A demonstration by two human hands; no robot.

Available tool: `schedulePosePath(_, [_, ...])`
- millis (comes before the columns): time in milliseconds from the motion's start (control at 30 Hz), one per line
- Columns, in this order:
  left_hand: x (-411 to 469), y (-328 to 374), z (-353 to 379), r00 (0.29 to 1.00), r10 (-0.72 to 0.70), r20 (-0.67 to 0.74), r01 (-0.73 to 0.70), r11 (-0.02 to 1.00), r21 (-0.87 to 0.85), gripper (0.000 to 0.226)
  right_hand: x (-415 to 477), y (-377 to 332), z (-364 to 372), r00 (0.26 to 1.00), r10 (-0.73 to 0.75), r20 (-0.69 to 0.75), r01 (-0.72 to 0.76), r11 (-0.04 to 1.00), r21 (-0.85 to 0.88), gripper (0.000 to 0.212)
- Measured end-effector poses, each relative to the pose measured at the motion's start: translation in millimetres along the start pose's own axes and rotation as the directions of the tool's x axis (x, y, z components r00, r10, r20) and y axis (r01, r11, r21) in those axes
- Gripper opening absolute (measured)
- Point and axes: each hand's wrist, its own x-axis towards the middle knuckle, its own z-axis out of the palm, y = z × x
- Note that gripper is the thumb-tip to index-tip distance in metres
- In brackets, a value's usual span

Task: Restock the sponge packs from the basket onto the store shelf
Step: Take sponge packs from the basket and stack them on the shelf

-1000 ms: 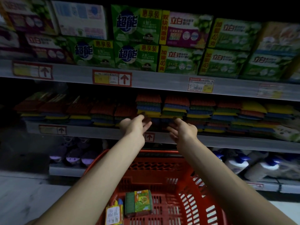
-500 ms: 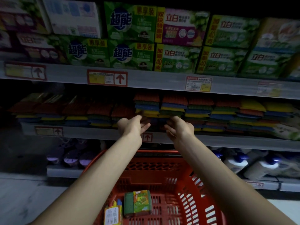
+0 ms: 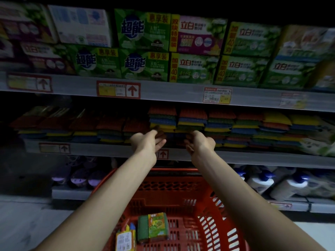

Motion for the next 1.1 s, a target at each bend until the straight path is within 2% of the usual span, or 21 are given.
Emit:
schedulePosePath(133, [1.0,-0.8,0.1,1.0,0.012,-0.006,-0.011,1.0,0.012,0.032,1.3,-1.0,-1.0,1.0,-0.015,0.001,0.015,1.0,-0.005,0.03])
schedulePosePath(267, [0.9,-2.2,0.4,1.0,0.002,0.004,-0.002,1.0,0.01,0.012,-1.1,-0.7,-3.3,1.0,-0.012,0.022,0.012,1.0,0.003,0.033])
schedulePosePath(367, [0.3,-1.4,-1.3,1.0,0.006,0.025,-0.007,1.0,0.013,0.009,-1.3,0.5,-5.7,0.999,0.004,0.054,-0.004,1.0,0.0,0.038])
schedulePosePath(400, [0.3,-1.3,-2.4,0.999,0.012,0.033,-0.013,1.0,0.019,0.017,-1.7,0.7,-6.9,0.997,0.006,0.072,-0.006,1.0,-0.005,0.038])
schedulePosePath(467, [-0.9,-1.4,-6.2,0.998,0.033,0.053,-0.036,0.998,0.054,0.025,-0.8,1.4,-11.0,0.994,-0.001,0.107,0.001,1.0,-0.004,0.032])
schedulePosePath(600, [-12.7,-3.3,-21.9,0.979,0.114,0.17,-0.148,0.968,0.203,0.012,-11.1,1.6,-24.6,0.985,0.016,0.174,-0.009,0.999,-0.041,0.03])
schedulePosePath(700, [-27.2,-4.1,-38.9,0.942,0.206,0.266,-0.289,0.901,0.325,0.009,-26.8,2.7,-38.2,0.966,-0.025,0.258,0.067,0.986,-0.152,0.024])
schedulePosePath(833, [-43.1,-5.2,-68.1,0.878,0.271,0.394,-0.438,0.786,0.435,0.004,-48.6,6.3,-55.2,0.909,-0.068,0.41,0.196,0.94,-0.279,0.026])
schedulePosePath(1000, [-57.9,-11.5,-111.2,0.764,0.3,0.571,-0.615,0.605,0.506,0.009,-72.5,17.4,-74.3,0.834,-0.119,0.538,0.397,0.807,-0.437,0.037])
schedulePosePath(1100, [-56.8,-24.8,-142.6,0.715,0.276,0.642,-0.686,0.454,0.568,0.015,-74.0,35.6,-88.0,0.792,-0.074,0.606,0.475,0.698,-0.536,0.051])
